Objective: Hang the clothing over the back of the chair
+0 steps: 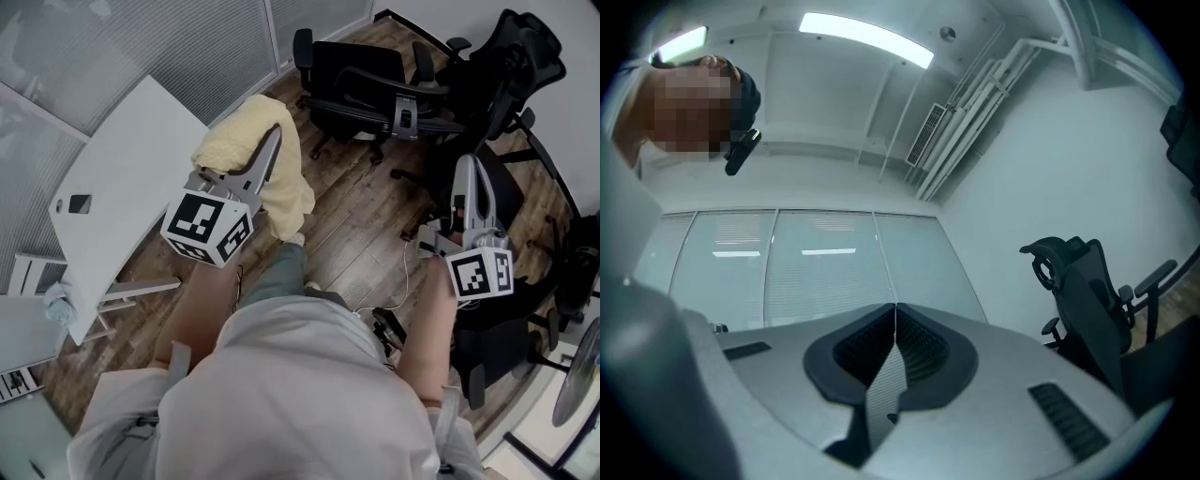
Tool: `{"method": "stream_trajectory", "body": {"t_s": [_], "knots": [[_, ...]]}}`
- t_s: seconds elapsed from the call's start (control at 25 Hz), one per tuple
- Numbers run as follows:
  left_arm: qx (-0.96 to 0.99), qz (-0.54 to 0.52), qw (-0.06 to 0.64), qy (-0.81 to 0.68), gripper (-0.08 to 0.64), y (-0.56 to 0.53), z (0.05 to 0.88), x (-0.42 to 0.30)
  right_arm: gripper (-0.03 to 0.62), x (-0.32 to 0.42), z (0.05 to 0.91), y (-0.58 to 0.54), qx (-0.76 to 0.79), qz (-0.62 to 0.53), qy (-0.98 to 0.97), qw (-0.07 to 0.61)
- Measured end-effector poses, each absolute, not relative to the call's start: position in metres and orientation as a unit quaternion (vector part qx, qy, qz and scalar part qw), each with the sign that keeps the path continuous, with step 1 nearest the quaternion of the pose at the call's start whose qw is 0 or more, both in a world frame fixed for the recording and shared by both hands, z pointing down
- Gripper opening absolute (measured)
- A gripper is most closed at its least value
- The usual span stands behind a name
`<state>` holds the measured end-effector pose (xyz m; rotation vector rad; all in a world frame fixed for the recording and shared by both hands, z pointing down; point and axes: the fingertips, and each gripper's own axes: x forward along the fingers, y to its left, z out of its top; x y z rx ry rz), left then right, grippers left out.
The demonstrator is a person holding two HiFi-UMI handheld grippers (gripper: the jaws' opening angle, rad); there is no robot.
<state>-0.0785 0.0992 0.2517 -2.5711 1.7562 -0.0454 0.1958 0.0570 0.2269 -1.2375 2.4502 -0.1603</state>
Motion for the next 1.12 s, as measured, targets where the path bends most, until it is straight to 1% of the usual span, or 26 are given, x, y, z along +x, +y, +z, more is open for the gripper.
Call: {"method": "stream_trajectory", "body": {"t_s": [0.48, 1.12], "knots": [[-0.836, -0.003, 0.008, 0.548, 0.064, 0.058, 0.254, -0.071, 0.021, 0.199, 0.225, 0.028, -0.452, -0.055, 0.871, 0.186], [-0.854, 0.0, 0.0, 0.521, 0.064, -0.038, 0.254, -0.09, 0.021, 0.173, 0.221, -0.05, -0.47, -0.052, 0.862, 0.181]]}}
